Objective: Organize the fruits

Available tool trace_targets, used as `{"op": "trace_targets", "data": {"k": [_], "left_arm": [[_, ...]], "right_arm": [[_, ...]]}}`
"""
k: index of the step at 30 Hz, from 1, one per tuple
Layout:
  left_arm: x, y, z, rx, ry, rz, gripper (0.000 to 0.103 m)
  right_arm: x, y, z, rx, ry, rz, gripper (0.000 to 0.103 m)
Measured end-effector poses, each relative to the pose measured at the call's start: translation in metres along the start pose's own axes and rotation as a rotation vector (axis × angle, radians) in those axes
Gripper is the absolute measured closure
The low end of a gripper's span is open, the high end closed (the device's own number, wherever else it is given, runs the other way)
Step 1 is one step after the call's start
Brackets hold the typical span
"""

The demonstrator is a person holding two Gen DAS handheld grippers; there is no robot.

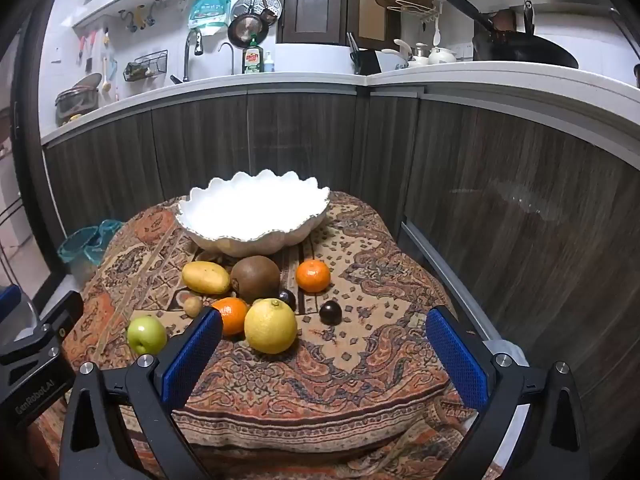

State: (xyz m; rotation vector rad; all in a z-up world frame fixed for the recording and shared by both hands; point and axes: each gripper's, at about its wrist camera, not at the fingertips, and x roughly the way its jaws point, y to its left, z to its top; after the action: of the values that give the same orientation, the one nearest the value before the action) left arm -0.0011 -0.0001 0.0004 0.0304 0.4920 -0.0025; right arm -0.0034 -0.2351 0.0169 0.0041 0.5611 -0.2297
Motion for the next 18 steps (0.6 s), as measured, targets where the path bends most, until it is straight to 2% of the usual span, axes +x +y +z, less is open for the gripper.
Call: {"op": "trace_targets", "data": {"k": [18], "left_arm": [[0.0007, -0.0038, -0.0026, 0.008, 0.028, -0.017, 0.0]], "right_arm": [[-0.0017, -0.0015, -0.0004, 0.012, 0.0, 0.006, 0.0]]}}
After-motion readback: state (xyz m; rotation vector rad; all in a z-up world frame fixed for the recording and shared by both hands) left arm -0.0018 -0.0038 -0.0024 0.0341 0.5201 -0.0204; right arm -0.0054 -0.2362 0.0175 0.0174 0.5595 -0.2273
